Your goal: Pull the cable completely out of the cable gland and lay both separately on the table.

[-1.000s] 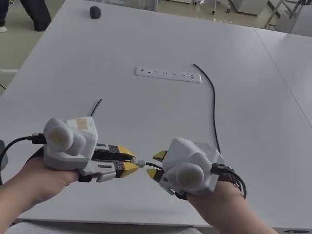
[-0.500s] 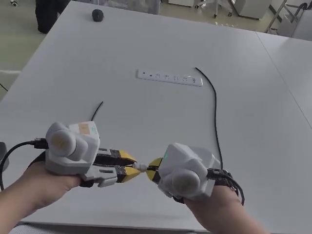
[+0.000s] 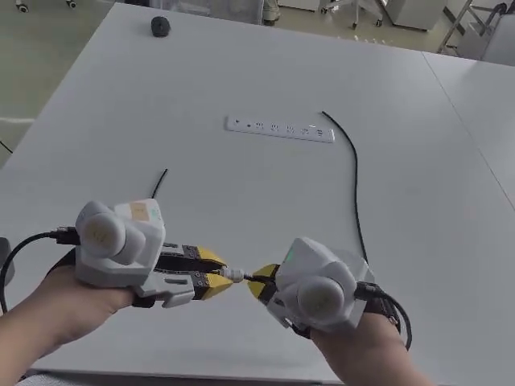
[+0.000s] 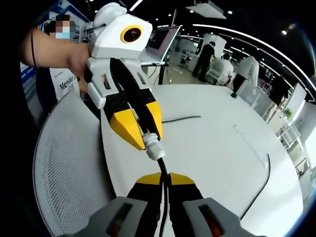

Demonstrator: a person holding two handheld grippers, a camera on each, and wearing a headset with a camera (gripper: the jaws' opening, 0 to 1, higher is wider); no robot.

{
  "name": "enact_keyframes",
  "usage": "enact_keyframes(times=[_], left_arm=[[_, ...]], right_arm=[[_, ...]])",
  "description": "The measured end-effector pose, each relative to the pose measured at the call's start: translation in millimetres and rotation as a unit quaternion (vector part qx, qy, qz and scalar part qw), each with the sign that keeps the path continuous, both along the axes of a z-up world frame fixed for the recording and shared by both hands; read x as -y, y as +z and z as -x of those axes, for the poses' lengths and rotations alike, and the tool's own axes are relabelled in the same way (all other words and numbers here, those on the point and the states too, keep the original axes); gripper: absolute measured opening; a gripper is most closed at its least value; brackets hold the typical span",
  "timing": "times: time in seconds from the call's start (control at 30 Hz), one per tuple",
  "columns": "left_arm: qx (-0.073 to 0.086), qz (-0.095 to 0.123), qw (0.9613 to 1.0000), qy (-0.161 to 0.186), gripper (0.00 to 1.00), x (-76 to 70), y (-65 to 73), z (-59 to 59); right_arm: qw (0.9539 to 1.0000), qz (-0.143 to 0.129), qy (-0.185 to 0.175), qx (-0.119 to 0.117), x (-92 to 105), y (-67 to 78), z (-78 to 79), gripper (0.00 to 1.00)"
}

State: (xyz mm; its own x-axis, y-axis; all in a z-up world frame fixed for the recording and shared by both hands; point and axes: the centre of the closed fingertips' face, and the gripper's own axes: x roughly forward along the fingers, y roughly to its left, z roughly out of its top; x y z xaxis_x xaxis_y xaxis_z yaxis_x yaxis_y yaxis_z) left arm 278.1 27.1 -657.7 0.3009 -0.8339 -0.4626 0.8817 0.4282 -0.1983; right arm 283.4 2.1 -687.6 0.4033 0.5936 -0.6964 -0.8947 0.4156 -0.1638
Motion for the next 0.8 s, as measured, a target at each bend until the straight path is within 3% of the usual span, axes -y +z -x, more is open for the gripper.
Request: enact_keyframes(times=[0.33,0.57,0.8], left_arm=[[0.0,0.004,1.0,0.001,0.15,0.7,0.8,-1.4],[0.003,0.005,1.0,0.0,0.15,-0.1,1.4,-2.6],[0.004,0.003,1.0,-0.002,0.15,-1.4,0.2,-2.1]], right_arm=[[0.9977,-0.006,-0.059,-0.032,28.2,-16.8,-8.9,0.0],[0.9901,-0.026,-0.114,-0.077,35.2,-29.9,-11.0,0.0],[0.9867,-0.018,-0.131,-0.093,39.9,-39.2,-11.6,0.0]])
